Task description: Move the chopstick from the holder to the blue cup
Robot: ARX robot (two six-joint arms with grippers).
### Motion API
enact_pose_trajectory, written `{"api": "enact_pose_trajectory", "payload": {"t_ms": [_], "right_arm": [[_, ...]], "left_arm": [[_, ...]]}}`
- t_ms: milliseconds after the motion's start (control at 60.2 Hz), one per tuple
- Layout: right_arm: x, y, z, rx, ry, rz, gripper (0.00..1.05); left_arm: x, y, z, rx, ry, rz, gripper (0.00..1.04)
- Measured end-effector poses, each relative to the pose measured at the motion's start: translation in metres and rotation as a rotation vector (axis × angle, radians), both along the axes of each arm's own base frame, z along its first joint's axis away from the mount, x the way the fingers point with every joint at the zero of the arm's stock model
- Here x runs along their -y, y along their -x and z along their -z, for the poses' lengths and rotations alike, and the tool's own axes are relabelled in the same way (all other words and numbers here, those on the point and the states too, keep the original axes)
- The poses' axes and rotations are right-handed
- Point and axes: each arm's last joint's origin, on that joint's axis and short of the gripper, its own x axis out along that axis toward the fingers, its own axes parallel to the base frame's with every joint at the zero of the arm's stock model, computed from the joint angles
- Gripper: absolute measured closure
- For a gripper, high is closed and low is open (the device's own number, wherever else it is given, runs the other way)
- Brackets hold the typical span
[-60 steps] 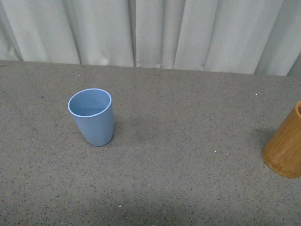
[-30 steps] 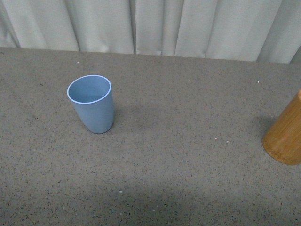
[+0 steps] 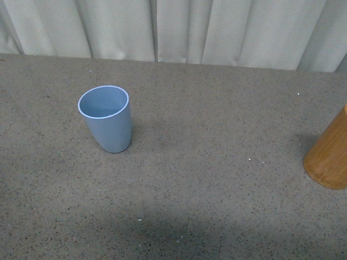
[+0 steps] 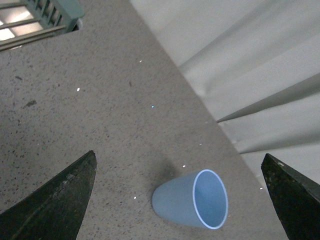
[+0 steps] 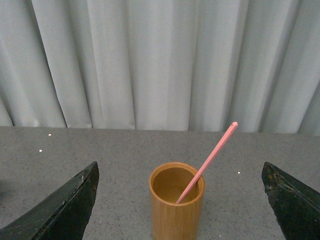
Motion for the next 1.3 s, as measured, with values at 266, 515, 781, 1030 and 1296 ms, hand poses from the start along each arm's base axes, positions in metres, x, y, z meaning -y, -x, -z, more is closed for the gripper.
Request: {"api": "enact_pose_trajectory", "payload": {"t_ms": [266, 515, 781, 1030, 1296], "right_arm": [[0.0, 0.0, 0.0, 0.0, 0.0, 0.0, 0.1], [0.0, 0.0, 0.0, 0.0, 0.0, 0.0, 0.1], [0.0, 0.0, 0.0, 0.0, 0.0, 0.0, 0.1], [0.0, 0.0, 0.0, 0.0, 0.0, 0.0, 0.1], [0.0, 0.0, 0.0, 0.0, 0.0, 0.0, 0.1]], "left_arm": [[0.019, -0.057, 0.014, -0.143, -0.053, 0.056, 0.07], [0.034, -0.08, 0.023, -0.2, -0.059, 0.108, 0.07], [0.046, -0.096, 0.032, -0.245, -0.092, 0.134, 0.07], [0.054, -0.107, 0.041, -0.28, -0.105, 0.149, 0.07], [0.063, -0.116, 0.049, -0.314, -0.114, 0.17, 0.07]]}}
